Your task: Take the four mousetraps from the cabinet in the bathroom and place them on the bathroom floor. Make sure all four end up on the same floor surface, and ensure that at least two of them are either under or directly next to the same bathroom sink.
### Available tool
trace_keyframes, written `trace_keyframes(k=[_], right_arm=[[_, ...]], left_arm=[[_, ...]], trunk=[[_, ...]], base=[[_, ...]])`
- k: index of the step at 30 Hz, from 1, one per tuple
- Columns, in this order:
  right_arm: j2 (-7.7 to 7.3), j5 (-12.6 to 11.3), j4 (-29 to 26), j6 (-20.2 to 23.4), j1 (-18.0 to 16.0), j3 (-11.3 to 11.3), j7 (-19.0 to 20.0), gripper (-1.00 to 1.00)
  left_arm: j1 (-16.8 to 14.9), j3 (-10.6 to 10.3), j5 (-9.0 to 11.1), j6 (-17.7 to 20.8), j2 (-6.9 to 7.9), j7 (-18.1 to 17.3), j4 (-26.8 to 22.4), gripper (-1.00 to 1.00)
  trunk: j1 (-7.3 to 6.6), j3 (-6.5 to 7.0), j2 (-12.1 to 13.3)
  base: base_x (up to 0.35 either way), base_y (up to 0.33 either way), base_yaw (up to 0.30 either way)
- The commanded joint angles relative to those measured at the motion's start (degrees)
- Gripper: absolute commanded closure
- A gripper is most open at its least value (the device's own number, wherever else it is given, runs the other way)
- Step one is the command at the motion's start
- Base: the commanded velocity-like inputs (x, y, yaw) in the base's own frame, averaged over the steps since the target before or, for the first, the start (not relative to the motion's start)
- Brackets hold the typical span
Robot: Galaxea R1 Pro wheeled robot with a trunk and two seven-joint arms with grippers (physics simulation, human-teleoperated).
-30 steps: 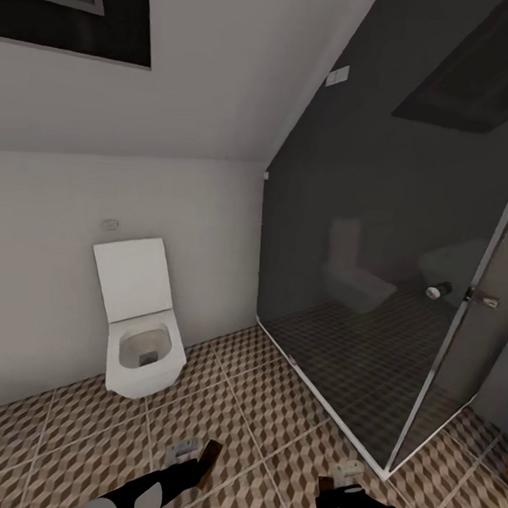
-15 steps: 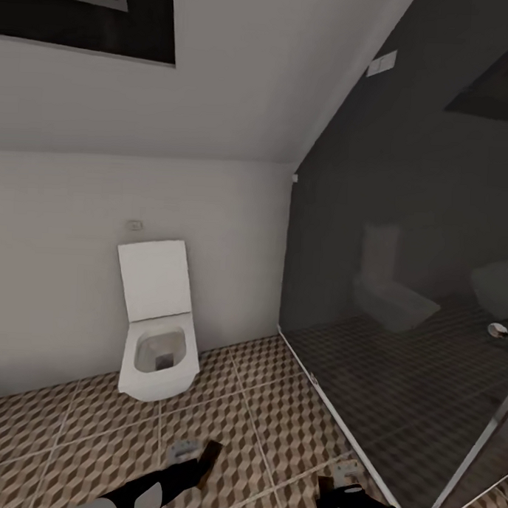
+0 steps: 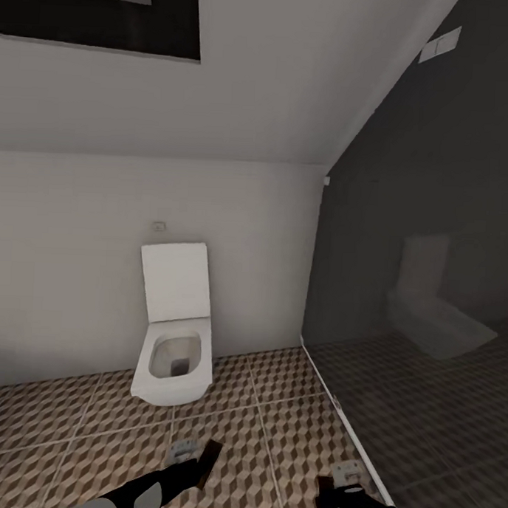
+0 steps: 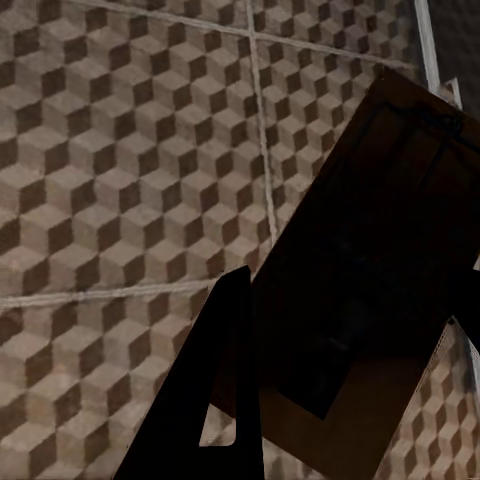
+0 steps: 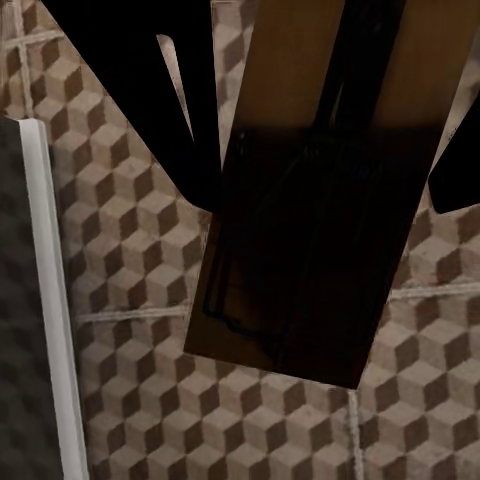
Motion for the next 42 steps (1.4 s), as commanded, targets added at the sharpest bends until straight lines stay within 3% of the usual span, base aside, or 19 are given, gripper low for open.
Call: trace_keyframes(k=[1, 15, 29, 42], right_arm=[[0.01, 0.5, 0.0, 0.1, 0.0, -0.5, -0.2, 1.00], [0.02, 0.4, 0.0, 0.1, 0.0, -0.5, -0.2, 1.00], [0.06, 0.4, 0.1, 0.1, 0.0, -0.5, -0.2, 1.00], [0.01, 0.4, 0.0, 0.2, 0.0, -0.5, -0.2, 1.00]], left_arm=[[-0.1, -0.5, 0.6, -0.1, -0.01, -0.2, 0.1, 1.00], [-0.1, -0.5, 0.6, -0.1, 0.00, -0.1, 0.1, 1.00], [-0.1, -0.5, 0.6, -0.1, 0.00, -0.1, 0.1, 1.00], [-0.1, -0.5, 0.6, -0.3, 0.21, -0.1, 0.1, 1.00]], trunk=[[0.01, -0.06, 0.0], [0.01, -0.06, 0.0], [0.01, -0.06, 0.0], [0.01, -0.06, 0.0]], base=[[0.080, -0.057, 0.274], [0.017, -0.012, 0.272], [0.000, 0.000, 0.066], [0.000, 0.000, 0.242]])
